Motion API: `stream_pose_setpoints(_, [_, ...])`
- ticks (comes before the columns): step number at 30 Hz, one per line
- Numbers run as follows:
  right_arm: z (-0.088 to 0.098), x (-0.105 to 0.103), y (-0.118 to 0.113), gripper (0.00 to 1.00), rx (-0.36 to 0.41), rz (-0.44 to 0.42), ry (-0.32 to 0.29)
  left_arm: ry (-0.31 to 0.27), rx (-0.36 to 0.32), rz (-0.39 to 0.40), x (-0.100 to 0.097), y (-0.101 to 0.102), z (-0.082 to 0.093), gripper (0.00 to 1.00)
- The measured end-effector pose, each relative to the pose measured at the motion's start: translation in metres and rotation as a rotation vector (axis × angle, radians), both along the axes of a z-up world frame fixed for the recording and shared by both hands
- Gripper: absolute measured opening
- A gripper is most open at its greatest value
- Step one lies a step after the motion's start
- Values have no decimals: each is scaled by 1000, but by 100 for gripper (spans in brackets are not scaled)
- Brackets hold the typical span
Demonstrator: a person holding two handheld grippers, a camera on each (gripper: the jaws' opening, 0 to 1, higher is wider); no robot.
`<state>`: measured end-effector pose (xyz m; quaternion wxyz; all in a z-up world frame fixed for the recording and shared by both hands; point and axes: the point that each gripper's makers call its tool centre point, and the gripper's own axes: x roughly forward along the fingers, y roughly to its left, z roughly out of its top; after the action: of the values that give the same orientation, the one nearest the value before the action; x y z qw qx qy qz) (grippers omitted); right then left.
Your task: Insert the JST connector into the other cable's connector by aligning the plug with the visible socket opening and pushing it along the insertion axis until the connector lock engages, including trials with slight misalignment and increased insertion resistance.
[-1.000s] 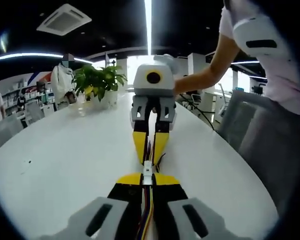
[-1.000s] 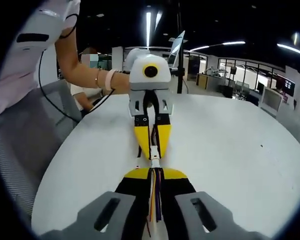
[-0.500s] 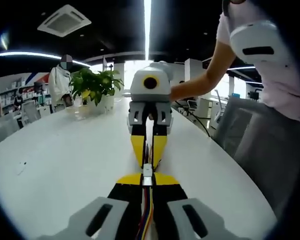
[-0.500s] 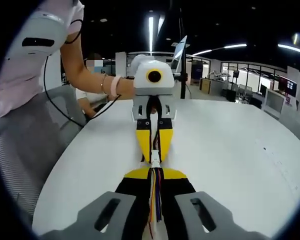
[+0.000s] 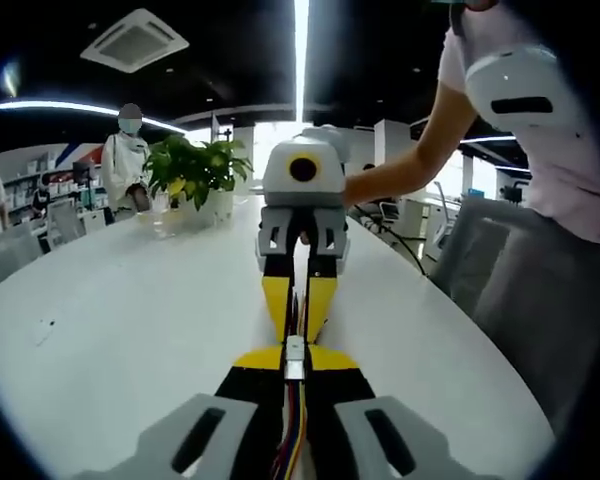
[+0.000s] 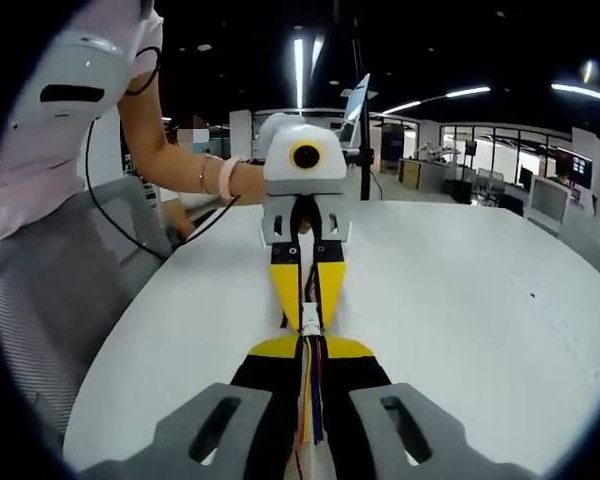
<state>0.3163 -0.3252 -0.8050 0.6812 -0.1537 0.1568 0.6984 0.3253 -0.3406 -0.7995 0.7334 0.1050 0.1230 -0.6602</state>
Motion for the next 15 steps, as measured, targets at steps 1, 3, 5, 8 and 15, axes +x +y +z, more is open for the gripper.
stream_pose_setpoints(1, [-2,0,0,3,-4,1,-1,-2,8,0,0,0,-2,0])
stream_pose_setpoints(3, [-5,1,0,3,-2,-1,8,0,11,4,1,0,-4,0])
stream_pose_setpoints(5, [-7,2,1,3,-3,-2,10,3,16,8,2,1,-7,0])
stream_pose_setpoints(8, [-13,4,2,4,-10,-5,10,2,32,13,5,3,-13,0])
stream_pose_setpoints(15, [-23,9,4,4,-18,-10,6,-2,56,20,11,6,-23,0])
